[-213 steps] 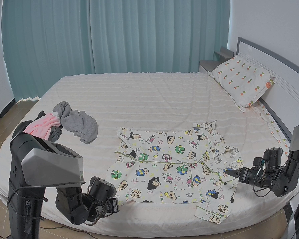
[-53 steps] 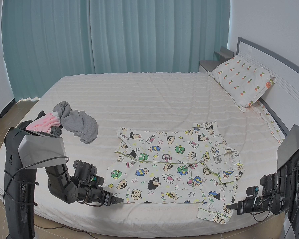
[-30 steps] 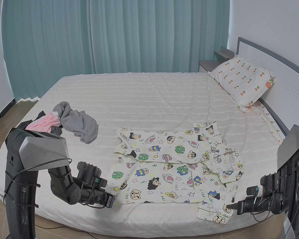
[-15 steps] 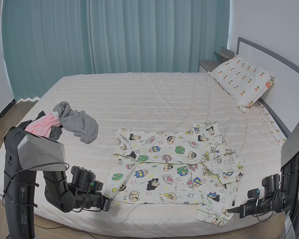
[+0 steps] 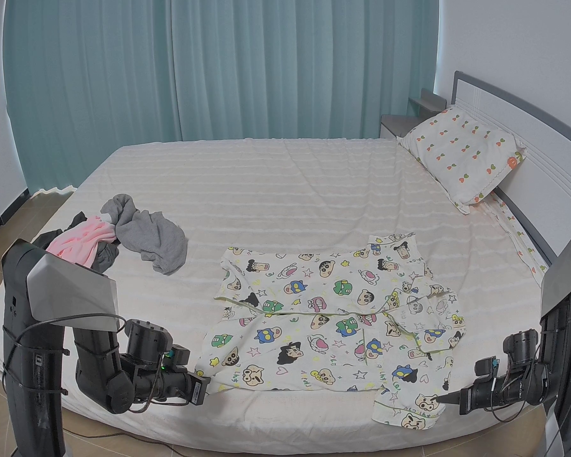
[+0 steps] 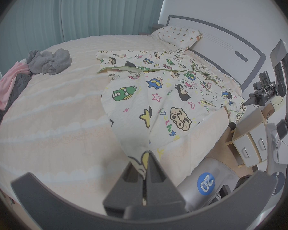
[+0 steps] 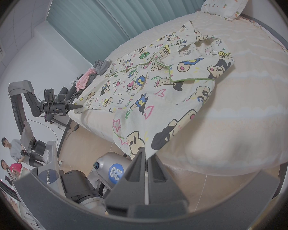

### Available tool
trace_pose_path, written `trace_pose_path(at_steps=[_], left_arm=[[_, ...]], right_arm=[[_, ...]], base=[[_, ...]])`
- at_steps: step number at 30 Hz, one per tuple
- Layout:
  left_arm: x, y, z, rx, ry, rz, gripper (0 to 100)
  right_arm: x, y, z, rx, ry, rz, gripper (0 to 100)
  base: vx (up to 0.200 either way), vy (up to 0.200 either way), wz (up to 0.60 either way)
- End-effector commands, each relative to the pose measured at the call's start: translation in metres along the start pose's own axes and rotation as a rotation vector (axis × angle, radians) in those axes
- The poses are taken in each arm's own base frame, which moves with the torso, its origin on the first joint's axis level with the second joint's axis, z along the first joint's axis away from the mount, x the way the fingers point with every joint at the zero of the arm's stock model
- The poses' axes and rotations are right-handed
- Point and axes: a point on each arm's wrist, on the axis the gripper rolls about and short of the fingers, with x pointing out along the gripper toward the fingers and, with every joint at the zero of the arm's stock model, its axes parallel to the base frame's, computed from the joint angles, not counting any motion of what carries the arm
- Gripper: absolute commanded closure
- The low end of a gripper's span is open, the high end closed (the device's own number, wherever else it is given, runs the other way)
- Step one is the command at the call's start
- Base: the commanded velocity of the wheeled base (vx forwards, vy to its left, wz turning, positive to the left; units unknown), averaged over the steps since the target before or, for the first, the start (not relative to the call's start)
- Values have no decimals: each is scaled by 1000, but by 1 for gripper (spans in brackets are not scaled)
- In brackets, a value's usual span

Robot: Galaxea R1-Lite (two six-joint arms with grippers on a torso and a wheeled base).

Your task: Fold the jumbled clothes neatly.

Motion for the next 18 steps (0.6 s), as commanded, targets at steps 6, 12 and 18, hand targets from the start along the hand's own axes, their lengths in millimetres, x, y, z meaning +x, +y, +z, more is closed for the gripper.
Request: trace_pose_path(at_steps=[6,12,18], left_arm=[[2,2,-2,-12,5,3,100],[2,2,3,-36,-19,5,100],[-2,0,14,-91,-132,14,100]], right_arm=[[4,-1,-2,-3,-18,-7,100],[1,-5,1,-5,-55,-11,100],[-4,-8,7,-17,-110,13,100]], base=[[0,0,0],[0,0,0],[0,0,0]])
